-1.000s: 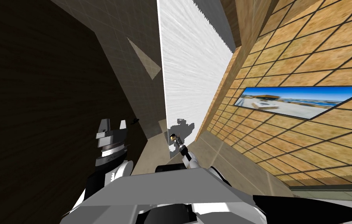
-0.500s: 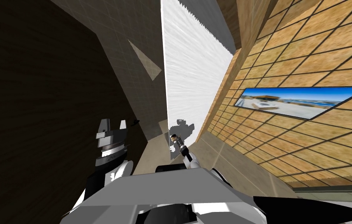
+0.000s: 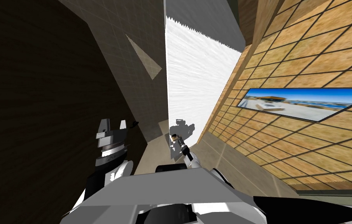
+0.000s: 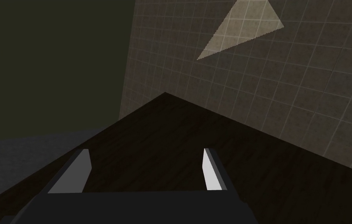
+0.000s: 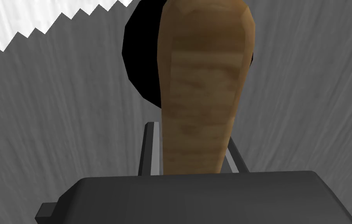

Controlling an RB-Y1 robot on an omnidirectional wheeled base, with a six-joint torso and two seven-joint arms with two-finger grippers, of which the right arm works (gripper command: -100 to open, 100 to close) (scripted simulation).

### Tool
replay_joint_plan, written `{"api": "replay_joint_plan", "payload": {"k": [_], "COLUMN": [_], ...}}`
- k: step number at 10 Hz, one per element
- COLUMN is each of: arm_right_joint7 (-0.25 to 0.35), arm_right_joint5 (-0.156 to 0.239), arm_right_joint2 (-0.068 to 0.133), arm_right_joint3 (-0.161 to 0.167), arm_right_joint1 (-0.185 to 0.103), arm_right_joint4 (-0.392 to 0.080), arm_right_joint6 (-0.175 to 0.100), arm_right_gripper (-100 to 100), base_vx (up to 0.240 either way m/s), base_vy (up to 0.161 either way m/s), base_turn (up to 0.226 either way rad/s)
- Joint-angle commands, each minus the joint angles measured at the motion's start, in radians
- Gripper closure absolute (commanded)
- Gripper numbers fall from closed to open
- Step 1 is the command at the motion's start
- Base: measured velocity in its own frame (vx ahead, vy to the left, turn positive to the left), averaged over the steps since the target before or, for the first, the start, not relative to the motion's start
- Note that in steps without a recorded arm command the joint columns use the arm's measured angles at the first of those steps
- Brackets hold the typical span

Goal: Push the door open

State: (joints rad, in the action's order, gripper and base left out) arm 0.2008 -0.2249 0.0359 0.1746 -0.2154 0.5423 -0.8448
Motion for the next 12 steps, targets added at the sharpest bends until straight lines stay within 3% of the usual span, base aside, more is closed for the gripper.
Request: {"api": "replay_joint_plan", "payload": {"k": [1, 8, 12], "arm_right_joint7": [-0.015, -0.053, -0.090], "arm_right_joint5": [0.014, 0.051, 0.086], "arm_right_joint2": [0.012, 0.023, 0.017], "arm_right_joint3": [-0.024, -0.081, -0.134], "arm_right_joint1": [-0.024, -0.023, -0.023], "arm_right_joint4": [-0.033, -0.030, -0.026], "arm_right_joint6": [-0.021, -0.011, -0.001], "arm_right_gripper": [100, 100, 100], "base_vx": [0.133, 0.111, 0.145], "base_vy": [0.099, 0.106, 0.144], "base_turn": [-0.039, -0.051, -0.070]}}
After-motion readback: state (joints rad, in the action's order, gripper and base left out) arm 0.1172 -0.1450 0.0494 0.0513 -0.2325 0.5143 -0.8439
